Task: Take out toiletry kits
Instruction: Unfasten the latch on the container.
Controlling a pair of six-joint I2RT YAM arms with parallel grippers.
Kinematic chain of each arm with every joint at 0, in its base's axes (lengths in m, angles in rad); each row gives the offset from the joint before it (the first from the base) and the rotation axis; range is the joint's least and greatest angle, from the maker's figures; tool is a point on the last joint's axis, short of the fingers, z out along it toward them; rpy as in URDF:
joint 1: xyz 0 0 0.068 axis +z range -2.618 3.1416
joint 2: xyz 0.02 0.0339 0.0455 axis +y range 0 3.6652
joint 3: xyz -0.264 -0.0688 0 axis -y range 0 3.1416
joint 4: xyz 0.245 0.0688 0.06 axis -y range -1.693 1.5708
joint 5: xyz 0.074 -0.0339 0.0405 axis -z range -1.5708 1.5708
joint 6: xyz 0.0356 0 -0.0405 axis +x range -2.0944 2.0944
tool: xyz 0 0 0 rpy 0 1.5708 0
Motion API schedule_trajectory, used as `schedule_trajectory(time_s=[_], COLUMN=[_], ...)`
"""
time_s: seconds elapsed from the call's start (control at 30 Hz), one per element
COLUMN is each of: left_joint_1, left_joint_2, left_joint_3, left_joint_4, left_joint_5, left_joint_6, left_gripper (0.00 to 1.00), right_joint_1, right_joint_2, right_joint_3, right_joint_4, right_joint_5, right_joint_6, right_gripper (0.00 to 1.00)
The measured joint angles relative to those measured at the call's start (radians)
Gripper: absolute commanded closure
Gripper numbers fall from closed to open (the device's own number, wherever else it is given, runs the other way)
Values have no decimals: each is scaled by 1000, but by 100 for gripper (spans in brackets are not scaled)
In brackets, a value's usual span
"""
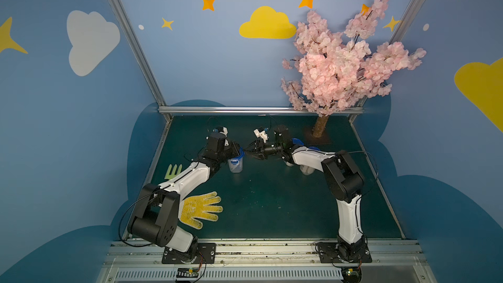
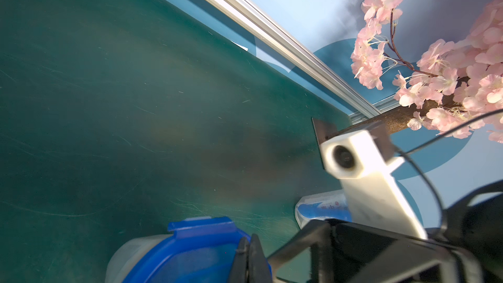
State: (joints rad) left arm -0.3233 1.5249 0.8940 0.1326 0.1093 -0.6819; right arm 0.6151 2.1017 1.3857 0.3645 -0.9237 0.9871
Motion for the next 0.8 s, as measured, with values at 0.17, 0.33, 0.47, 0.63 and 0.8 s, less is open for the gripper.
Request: schedule_trajectory(time_s=[0.17,0.33,0.47,0.63,0.8], left_joint_1=[0,0,0,0,0], left_joint_2=[0,7,15,19,19], left_joint_3=[0,0,-1,-15,-29], left_joint_4=[0,12,29,63,91], left_joint_5=[0,6,10,16,18], left_joint_6=[-3,-6,-12,-24,-29], left_gripper=[98,98,98,98,98], right_joint_1=[12,17,16,15,14], right_joint_2=[13,16,17,18,40], right_joint_3=[13,13,-11,-61,-88], right_joint_4=[-3,47,102,225,359], right_joint_5=[-2,-2,-4,-1,-5], right_joint_6=[1,31,80,164,270], right_gripper=[45,50,52,53,55])
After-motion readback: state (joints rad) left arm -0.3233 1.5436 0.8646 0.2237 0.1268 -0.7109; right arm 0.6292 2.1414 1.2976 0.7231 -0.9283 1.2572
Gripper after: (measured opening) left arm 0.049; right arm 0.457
